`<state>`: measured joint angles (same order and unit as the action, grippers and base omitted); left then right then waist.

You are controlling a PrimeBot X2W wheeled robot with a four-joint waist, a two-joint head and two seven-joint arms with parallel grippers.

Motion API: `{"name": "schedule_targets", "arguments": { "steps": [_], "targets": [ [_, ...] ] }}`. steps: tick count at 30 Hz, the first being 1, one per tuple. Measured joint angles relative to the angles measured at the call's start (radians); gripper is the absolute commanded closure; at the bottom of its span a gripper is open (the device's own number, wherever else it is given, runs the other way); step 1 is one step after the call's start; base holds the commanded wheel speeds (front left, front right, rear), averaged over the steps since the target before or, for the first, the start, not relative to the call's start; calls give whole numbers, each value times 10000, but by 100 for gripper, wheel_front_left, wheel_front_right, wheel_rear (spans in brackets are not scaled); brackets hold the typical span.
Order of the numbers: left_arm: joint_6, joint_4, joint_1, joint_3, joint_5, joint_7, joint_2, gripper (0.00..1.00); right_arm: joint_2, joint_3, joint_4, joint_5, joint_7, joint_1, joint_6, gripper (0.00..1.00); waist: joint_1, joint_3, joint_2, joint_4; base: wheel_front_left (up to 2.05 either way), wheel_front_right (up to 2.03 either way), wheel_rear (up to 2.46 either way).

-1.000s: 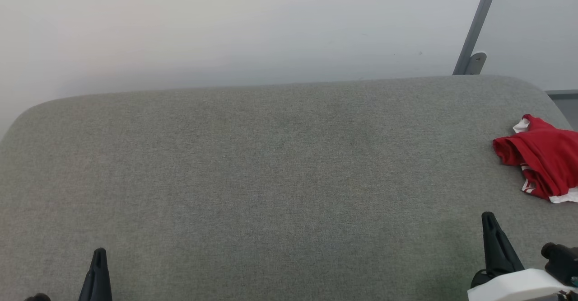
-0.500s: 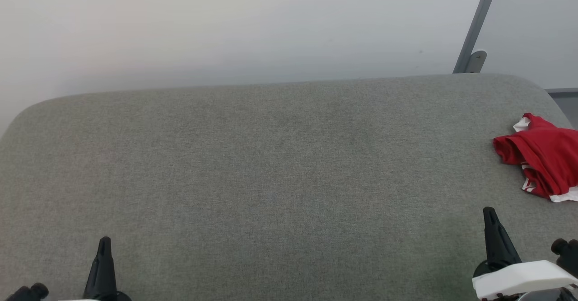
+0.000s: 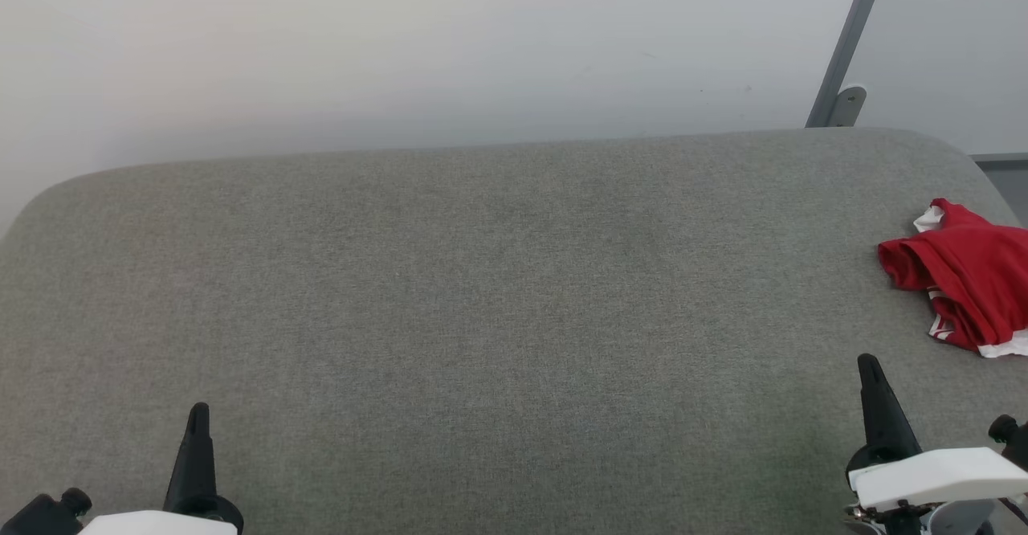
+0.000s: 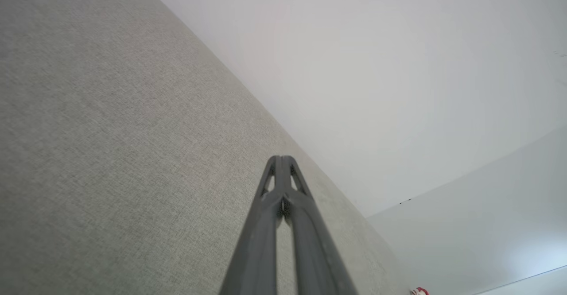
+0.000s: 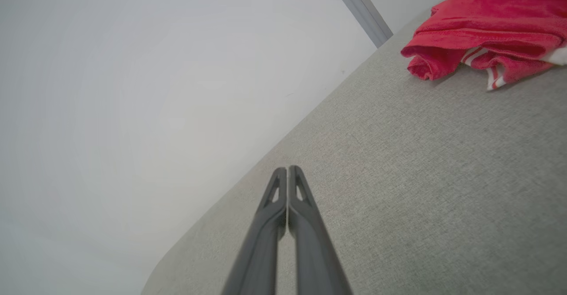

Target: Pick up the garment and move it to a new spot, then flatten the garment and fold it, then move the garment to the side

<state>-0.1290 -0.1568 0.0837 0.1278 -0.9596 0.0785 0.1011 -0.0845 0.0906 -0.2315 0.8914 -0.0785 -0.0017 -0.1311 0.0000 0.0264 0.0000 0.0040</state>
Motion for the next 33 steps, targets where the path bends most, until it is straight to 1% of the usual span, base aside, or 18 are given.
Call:
{"name": "schedule_targets", "arguments": {
  "steps": [20, 33],
  "targets": [
    [0, -301, -626, -38, -2234, -656, -148, 100, 121, 81, -31, 2424, 654, -318, 2, 100, 0, -78, 0, -10, 0, 0, 0],
    [0, -460, -953, -59, -3354, -972, -268, 100, 173, 111, -52, 3643, 966, -506, 2, 100, 1, -125, 0, -17, 0, 0, 0]
  ]
}}
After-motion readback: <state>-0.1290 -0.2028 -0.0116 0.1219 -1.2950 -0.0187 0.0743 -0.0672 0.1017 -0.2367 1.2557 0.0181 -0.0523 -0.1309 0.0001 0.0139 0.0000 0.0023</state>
